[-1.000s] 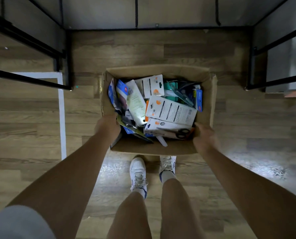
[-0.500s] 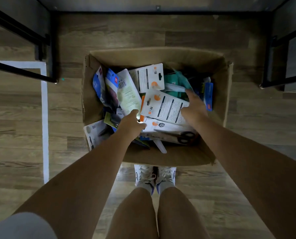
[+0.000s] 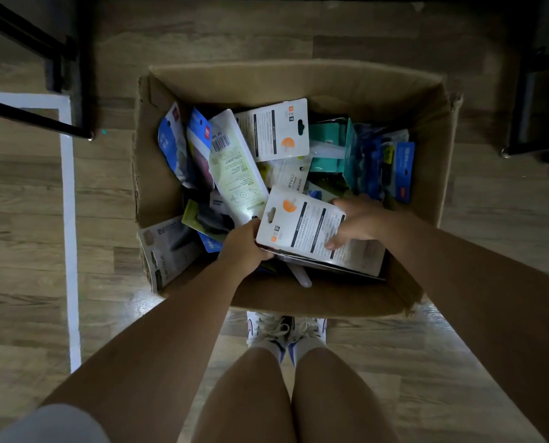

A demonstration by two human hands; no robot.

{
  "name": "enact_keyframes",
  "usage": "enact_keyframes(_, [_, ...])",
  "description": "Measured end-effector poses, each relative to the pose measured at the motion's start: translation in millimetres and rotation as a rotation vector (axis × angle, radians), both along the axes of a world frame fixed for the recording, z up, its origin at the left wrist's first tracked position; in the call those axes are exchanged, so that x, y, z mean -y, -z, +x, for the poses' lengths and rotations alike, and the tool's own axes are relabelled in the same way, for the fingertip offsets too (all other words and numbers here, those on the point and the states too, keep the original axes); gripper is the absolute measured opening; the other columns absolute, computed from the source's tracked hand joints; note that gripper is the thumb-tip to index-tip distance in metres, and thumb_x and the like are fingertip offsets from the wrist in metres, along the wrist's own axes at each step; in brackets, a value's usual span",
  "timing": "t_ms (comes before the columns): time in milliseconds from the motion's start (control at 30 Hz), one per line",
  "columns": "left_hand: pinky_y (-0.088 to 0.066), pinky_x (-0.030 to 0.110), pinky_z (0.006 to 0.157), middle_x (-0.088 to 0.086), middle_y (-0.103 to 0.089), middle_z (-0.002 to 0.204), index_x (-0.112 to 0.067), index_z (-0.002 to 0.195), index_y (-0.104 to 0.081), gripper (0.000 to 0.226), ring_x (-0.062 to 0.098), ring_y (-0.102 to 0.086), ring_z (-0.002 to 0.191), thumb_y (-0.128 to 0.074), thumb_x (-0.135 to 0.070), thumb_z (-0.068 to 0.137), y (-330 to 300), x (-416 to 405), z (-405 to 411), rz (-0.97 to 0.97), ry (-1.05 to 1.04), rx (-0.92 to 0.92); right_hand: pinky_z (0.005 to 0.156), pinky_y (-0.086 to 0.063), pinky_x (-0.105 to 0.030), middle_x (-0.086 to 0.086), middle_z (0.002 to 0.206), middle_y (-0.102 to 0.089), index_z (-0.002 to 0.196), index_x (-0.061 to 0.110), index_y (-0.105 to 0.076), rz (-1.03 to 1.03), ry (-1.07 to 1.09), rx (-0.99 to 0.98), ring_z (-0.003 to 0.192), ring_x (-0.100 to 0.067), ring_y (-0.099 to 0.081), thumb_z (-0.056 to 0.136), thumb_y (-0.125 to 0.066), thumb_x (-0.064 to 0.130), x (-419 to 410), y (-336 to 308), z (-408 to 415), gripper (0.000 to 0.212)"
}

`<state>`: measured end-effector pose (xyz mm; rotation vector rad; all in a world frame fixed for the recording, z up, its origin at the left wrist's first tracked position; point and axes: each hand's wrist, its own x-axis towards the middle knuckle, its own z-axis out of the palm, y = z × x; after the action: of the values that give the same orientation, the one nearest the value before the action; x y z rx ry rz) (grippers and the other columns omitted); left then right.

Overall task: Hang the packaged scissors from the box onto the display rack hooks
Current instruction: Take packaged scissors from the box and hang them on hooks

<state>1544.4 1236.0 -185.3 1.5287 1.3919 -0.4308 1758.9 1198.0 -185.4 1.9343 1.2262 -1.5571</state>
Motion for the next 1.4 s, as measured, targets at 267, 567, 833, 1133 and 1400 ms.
enact_keyframes(267, [-0.036, 0.012, 0.071, 0.002, -0.062, 0.120, -0.013, 0.124, -0.056, 0.044, 0.012, -0.053, 0.106, -0.069, -0.006, 0.082, -5.7, 11.9, -11.4, -0.017, -0.168, 0.142, 0.083, -0.043, -0.025, 0.000, 0.117, -0.063, 0.118, 0.017, -0.056, -0.049, 0.258, -0.178, 0.102, -0.014, -0.055, 0.065, -0.085, 0.015, 4.5, -5.6, -1.0, 0.061])
enact_keyframes(567, [-0.048, 0.027, 0.084, 0.005, -0.071, 0.104, -0.010, 0.111, -0.065, 0.033, 0.017, -0.064, 0.099, -0.072, -0.017, 0.080, -43.4, -5.9, -6.2, 0.128, -0.259, 0.159, 0.087, -0.050, -0.034, -0.003, 0.106, -0.070, 0.105, 0.016, -0.069, 0.267, 0.368, 0.028, 0.098, -0.021, -0.063, 0.067, -0.084, 0.026, 8.0, -48.5, -5.4, 0.042])
enact_keyframes(833, [-0.050, 0.023, 0.070, 0.006, -0.067, 0.100, -0.008, 0.108, -0.064, 0.031, 0.020, -0.064, 0.092, -0.072, -0.005, 0.078, -141.2, -30.5, 19.0, 0.115, -0.543, 0.249, 0.080, -0.053, -0.040, -0.007, 0.100, -0.071, 0.104, 0.016, -0.070, 0.449, 0.590, 0.039, 0.093, -0.026, -0.064, 0.068, -0.083, 0.024, 7.8, -143.4, -11.7, 0.039])
enact_keyframes(1133, [-0.044, 0.027, 0.083, 0.005, -0.056, 0.126, -0.006, 0.131, -0.050, 0.058, 0.016, -0.052, 0.107, -0.072, 0.001, 0.078, -292.6, -34.1, 38.9, -0.074, -0.612, 0.371, 0.077, -0.052, -0.031, -0.003, 0.093, -0.069, 0.095, 0.013, -0.070, 0.479, 0.947, -0.049, 0.085, -0.021, -0.065, 0.066, -0.084, 0.013, 33.0, -291.8, 16.2, 0.033])
enact_keyframes(1400, [-0.046, 0.009, 0.061, -0.003, -0.061, 0.088, -0.024, 0.085, -0.058, 0.034, 0.005, -0.058, 0.080, -0.070, 0.007, 0.077, -448.3, -27.0, 88.3, -0.159, -0.318, 0.550, 0.085, -0.054, -0.039, -0.010, 0.101, -0.071, 0.092, 0.014, -0.070, 0.650, 1.098, -0.045, 0.088, -0.023, -0.066, 0.067, -0.083, 0.011, 48.6, -439.2, 39.3, 0.028])
